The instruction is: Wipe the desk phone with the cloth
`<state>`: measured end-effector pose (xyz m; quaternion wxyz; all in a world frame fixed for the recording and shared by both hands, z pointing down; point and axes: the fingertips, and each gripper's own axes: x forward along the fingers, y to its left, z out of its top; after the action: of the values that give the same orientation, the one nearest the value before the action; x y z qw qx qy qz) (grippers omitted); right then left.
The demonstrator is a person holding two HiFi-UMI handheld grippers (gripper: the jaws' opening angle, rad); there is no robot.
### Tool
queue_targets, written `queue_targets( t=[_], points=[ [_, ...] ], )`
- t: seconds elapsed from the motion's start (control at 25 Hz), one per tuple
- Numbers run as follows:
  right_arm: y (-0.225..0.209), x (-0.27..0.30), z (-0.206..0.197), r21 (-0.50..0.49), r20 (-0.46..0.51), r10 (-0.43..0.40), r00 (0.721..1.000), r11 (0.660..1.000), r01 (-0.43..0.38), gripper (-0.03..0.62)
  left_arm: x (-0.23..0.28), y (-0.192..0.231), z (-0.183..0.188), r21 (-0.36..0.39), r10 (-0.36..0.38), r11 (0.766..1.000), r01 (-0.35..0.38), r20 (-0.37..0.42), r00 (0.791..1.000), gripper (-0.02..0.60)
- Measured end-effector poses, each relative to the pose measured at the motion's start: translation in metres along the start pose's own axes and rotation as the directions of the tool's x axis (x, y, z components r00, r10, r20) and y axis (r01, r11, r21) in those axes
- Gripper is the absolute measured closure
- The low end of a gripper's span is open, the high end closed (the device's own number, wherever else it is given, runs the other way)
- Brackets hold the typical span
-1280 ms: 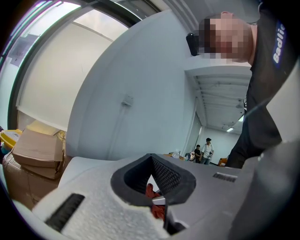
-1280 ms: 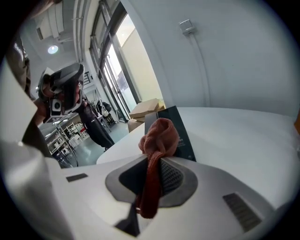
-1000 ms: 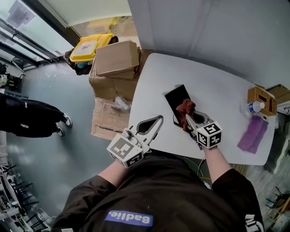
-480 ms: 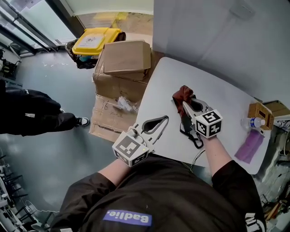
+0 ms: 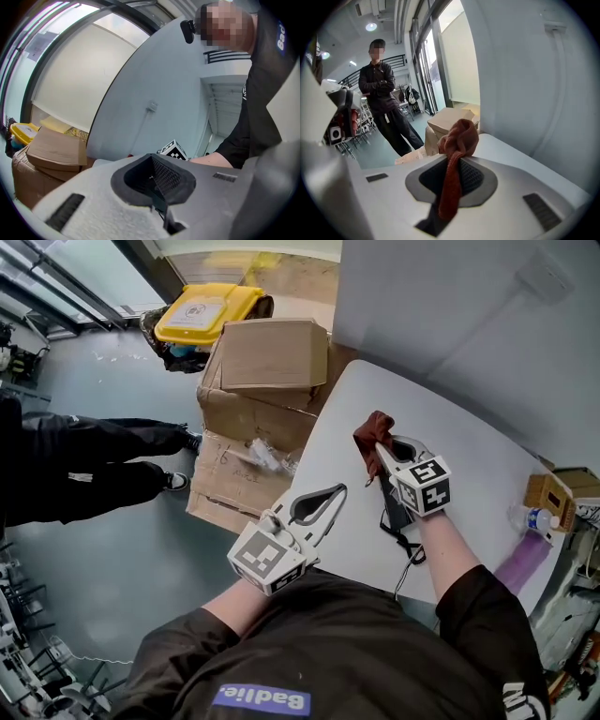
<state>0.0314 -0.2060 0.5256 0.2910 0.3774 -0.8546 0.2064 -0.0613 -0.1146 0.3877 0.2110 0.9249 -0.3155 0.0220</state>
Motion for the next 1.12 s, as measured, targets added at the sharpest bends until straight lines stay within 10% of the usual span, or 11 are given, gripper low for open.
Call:
queue_targets(
  t=[0.48,1.12],
  points=[
    [-0.061,-0.021,-0.031,-0.090,-0.070,-0.071,0.995,0.994,0.064,0.545,0.016,0.004,-0.010,-0.009,0.018,1.000,-0.018,-0.022,1.000,0.568],
    [-0.090,-0.086,-0.023,0.047,0.125,-0.060,0.990,0.997,0.054,0.545,0.016,-0.060,-0.016,0.051,0.043,0.998,-0.043,0.008,0.999,0.568]
  ],
)
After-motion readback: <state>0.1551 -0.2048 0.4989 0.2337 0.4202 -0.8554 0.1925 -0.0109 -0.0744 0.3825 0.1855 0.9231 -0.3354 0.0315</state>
